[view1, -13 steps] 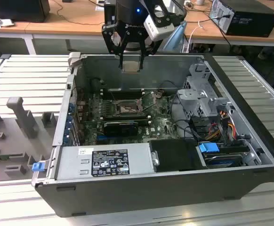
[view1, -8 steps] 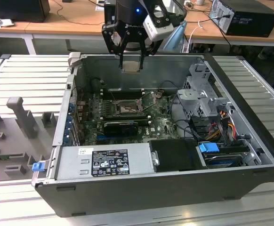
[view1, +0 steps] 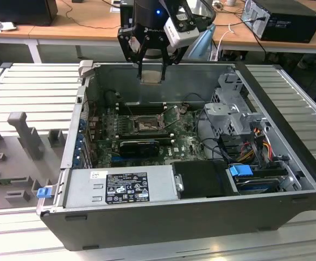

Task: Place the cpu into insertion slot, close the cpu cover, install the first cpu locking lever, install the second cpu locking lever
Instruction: 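Place the cpu into insertion slot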

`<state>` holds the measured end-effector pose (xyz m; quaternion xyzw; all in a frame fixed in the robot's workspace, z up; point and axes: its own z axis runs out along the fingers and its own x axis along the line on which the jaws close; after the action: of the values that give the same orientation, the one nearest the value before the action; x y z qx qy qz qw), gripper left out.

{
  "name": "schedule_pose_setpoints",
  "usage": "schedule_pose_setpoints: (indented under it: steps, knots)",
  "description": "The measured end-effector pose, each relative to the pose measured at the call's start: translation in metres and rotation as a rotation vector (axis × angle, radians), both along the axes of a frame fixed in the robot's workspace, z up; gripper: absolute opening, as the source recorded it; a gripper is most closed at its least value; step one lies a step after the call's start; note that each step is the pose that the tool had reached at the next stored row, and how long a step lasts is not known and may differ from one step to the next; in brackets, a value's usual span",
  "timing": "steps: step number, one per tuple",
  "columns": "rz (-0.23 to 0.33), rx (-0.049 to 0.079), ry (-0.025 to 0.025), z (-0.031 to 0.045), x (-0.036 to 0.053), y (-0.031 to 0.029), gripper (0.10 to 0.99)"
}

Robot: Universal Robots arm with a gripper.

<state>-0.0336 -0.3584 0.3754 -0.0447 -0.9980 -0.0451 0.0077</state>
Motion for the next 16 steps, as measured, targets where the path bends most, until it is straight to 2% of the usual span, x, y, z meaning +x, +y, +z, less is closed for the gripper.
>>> schedule_pose_setpoints:
  steps: [10,16]
  knots:
    - [-0.003,0.0,0.0,-0.0015,0.0001,-0.0001,0.529]
    - [-0.043,0.0,0.0,-0.0015,0.0001,-0.0001,0.529]
